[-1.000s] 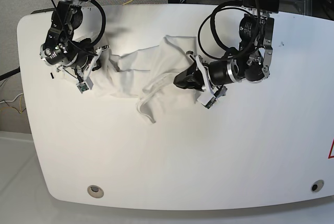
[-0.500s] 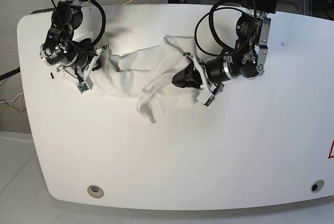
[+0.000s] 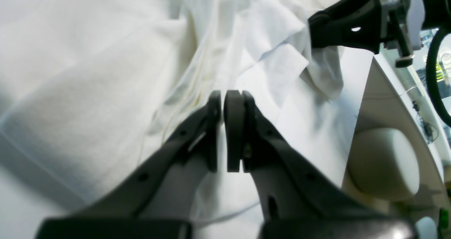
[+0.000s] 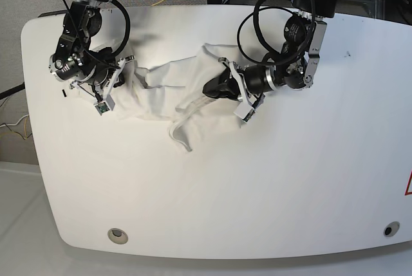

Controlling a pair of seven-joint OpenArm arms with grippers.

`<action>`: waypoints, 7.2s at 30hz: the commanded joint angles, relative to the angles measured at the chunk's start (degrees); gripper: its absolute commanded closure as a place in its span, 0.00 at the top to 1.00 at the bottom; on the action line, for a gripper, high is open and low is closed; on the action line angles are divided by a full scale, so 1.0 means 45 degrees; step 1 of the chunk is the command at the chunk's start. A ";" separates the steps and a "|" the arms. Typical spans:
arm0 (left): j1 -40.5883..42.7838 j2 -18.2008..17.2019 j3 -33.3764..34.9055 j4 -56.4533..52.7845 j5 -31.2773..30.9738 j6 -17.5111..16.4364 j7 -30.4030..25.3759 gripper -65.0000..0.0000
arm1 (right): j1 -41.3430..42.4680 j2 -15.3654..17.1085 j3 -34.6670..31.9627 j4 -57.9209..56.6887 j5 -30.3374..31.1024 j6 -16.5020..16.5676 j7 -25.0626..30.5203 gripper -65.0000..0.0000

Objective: Fold the T-shirt properly
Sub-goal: 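Press the folded fabric down with the left gripper near the right gripper, then pull the held shirt end with the right gripper to straighten the strip, then lift the shirt end with the right gripper and fold it toward the left gripper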

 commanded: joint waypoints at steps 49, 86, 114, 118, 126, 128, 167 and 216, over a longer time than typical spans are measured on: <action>-0.0411 -0.1063 0.0008 -0.1477 -0.0280 -0.0119 -0.0966 0.02 | 0.0919 0.1488 0.2169 0.0202 0.0034 -0.0017 0.0103 0.99; -0.0411 -0.1571 0.0028 -0.1458 -0.0280 -0.0119 -0.0927 0.02 | 0.0841 0.1566 0.3400 -0.2748 0.0034 -0.0017 0.2897 1.00; -0.0743 -0.1532 0.0008 -0.1477 -0.0300 -0.0119 -0.0927 0.02 | 0.0430 0.1039 0.3282 -0.2396 0.0053 -0.0017 0.3327 0.00; -0.0743 -0.1532 0.0008 -0.1477 -0.0300 -0.0119 -0.0907 0.02 | 0.0469 0.0726 0.3282 -0.1380 0.0053 -0.0017 0.2487 0.00; -0.0763 -0.1512 0.0008 -0.1477 -0.0300 -0.0119 -0.0907 0.02 | 0.0469 0.0120 0.3263 0.1120 0.0053 -0.0017 0.1432 0.00; -0.0763 -0.1512 0.0008 -0.1477 -0.0300 -0.0119 -0.0907 0.02 | 0.0528 0.0003 0.3263 0.1570 0.0053 -0.0017 0.0963 0.00; -0.0763 -0.1258 0.0008 -0.1536 -0.0280 -0.0119 -0.0907 0.02 | 0.0821 -0.2068 -0.0742 0.4285 0.0170 -0.0017 0.0338 0.00; -0.0782 -0.1239 0.0008 -0.1575 -0.0280 -0.0119 -0.0927 0.02 | 0.1602 -0.3882 -0.5157 0.3973 0.0034 -0.0017 0.0357 0.00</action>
